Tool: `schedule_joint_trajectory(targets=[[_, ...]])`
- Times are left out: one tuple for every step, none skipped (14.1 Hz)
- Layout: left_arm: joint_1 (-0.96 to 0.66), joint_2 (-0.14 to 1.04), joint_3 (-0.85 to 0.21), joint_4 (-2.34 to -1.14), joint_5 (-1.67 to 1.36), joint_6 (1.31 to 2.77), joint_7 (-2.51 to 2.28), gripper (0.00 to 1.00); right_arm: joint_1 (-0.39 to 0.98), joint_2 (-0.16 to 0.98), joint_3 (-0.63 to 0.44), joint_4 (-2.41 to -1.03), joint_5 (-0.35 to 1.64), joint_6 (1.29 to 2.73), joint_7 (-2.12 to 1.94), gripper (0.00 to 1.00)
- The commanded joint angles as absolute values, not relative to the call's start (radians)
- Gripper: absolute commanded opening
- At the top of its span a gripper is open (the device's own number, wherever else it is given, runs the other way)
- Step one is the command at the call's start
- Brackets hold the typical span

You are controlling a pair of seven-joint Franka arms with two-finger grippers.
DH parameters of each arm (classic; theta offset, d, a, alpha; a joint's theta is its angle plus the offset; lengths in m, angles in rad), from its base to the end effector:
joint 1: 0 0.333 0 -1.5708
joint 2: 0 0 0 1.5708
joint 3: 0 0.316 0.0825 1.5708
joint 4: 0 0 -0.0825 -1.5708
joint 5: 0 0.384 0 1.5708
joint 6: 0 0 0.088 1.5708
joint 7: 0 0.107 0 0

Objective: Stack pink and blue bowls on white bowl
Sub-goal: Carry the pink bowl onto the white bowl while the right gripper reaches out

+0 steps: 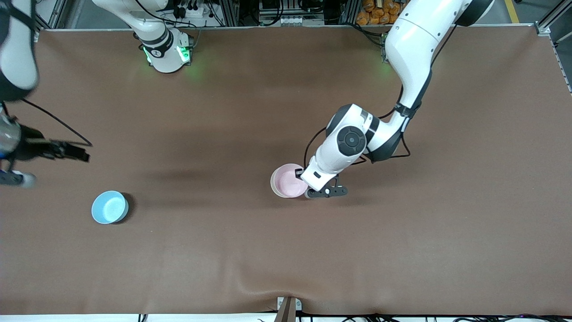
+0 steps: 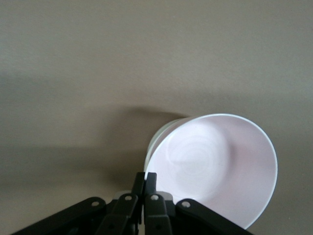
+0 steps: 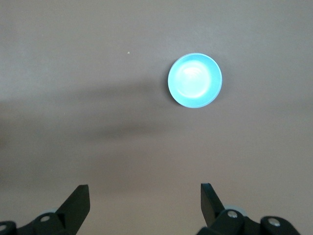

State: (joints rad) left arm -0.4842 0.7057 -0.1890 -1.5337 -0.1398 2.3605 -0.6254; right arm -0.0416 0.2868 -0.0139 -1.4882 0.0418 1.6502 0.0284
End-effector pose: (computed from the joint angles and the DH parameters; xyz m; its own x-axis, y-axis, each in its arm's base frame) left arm 0.5769 -0.4331 0.2584 0.9948 0.0919 -0.0445 0.1002 -0.9627 0.2515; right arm 0.6346 -0.0301 0.4986 0.9883 -0.0866 -0.1255 -0.0914 -0.9952 -0.0334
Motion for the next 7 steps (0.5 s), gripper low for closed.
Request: schedule_joint_trajectory(targets=[[-0.508,0.721,-0.176,-1.506,-0.153,2.372,-0.634,0.0,-0.038,0.356,-0.014,-1.46,0.045,1.681,0.035,1.0],[-0.511,0.722,-0.176,-1.506,-0.153,2.372,-0.634,0.0,-0.037,0.386,-0.014,-1.46,0.041,1.709,0.035,1.0],[-0.512,0.724,-0.175,-1.508,-0.152,2.373,-0.63,0.0,-0.037,0.418,-0.014,-1.46,0.038,1.747,0.035,1.0],[-0.509,0.726,-0.175,-1.509,-0.15,2.373,-0.627,0.0,-0.037,0.457,-0.015,-1.462,0.034,1.794,0.026,1.0],[-0.511,0.73,-0.175,-1.509,-0.147,2.373,-0.626,0.0,-0.046,0.491,-0.015,-1.463,0.031,1.839,0.023,1.0],[-0.511,0.738,-0.173,-1.509,-0.147,2.375,-0.626,0.0,-0.063,0.502,-0.017,-1.466,0.026,1.86,0.021,1.0],[-0.511,0.742,-0.173,-1.509,-0.147,2.382,-0.624,0.0,-0.07,0.521,-0.017,-1.465,0.008,1.862,0.021,1.0]])
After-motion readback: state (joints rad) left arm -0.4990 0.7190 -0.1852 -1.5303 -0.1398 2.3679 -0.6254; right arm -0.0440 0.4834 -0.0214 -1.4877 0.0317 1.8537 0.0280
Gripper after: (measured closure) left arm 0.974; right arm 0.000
